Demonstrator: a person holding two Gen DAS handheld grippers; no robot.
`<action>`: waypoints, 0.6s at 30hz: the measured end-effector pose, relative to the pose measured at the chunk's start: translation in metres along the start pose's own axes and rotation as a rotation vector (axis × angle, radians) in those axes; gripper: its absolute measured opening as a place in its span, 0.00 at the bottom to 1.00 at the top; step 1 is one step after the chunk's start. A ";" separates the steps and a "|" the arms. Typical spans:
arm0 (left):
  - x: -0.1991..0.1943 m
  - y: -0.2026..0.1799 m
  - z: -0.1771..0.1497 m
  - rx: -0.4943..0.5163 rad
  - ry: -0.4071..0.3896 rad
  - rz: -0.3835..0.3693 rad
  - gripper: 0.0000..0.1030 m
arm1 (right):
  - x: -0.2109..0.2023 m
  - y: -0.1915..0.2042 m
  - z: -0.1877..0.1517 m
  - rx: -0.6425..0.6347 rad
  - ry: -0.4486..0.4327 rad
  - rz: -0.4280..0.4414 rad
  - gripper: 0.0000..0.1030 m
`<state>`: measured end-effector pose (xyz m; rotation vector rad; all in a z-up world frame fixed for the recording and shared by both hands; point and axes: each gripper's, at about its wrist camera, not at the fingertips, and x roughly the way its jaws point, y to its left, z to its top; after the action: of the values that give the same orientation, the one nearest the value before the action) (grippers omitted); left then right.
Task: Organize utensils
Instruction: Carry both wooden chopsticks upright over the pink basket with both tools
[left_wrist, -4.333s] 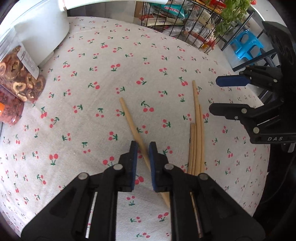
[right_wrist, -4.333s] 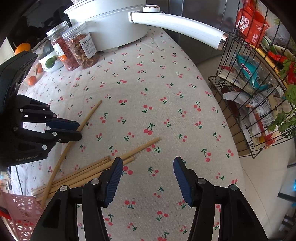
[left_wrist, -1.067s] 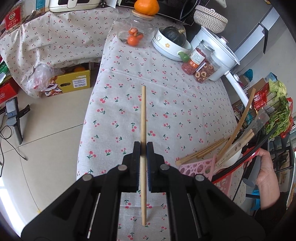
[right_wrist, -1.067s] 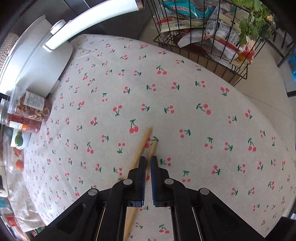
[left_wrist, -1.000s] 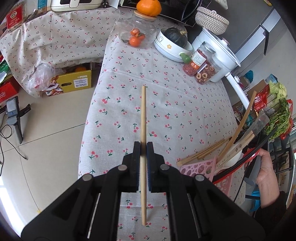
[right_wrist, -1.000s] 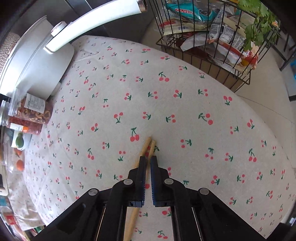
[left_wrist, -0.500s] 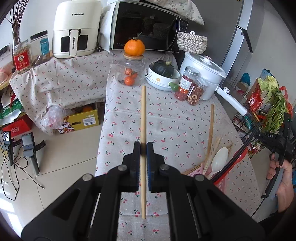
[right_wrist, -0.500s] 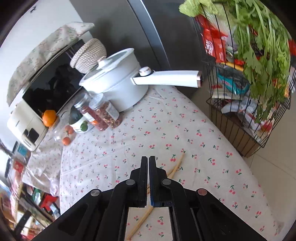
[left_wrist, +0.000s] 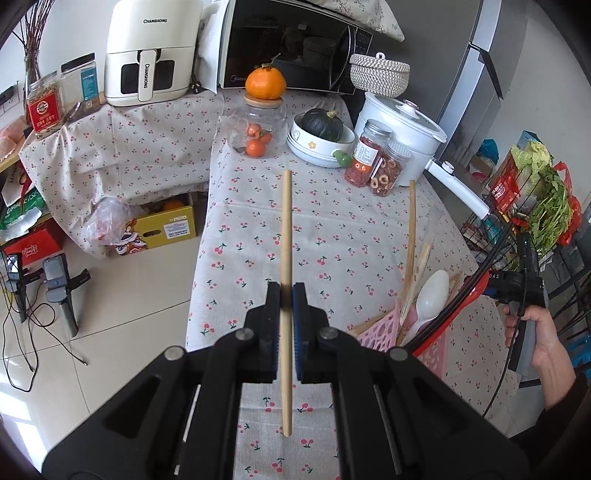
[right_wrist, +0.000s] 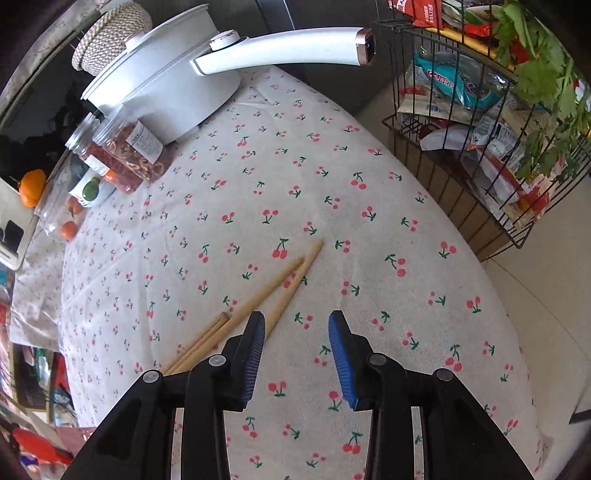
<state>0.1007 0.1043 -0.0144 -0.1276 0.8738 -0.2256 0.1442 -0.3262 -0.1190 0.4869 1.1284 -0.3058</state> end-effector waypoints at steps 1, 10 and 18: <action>0.003 -0.001 0.001 0.000 0.006 -0.002 0.07 | 0.006 0.003 0.003 -0.003 0.000 -0.011 0.36; 0.011 -0.007 -0.002 0.032 0.035 -0.010 0.07 | 0.032 0.037 -0.001 -0.165 -0.014 -0.212 0.14; -0.013 -0.012 -0.005 0.073 -0.031 -0.016 0.07 | -0.012 0.037 -0.025 -0.208 -0.079 0.034 0.05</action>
<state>0.0870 0.0954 -0.0059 -0.0698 0.8326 -0.2692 0.1370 -0.2816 -0.1086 0.3068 1.0601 -0.1737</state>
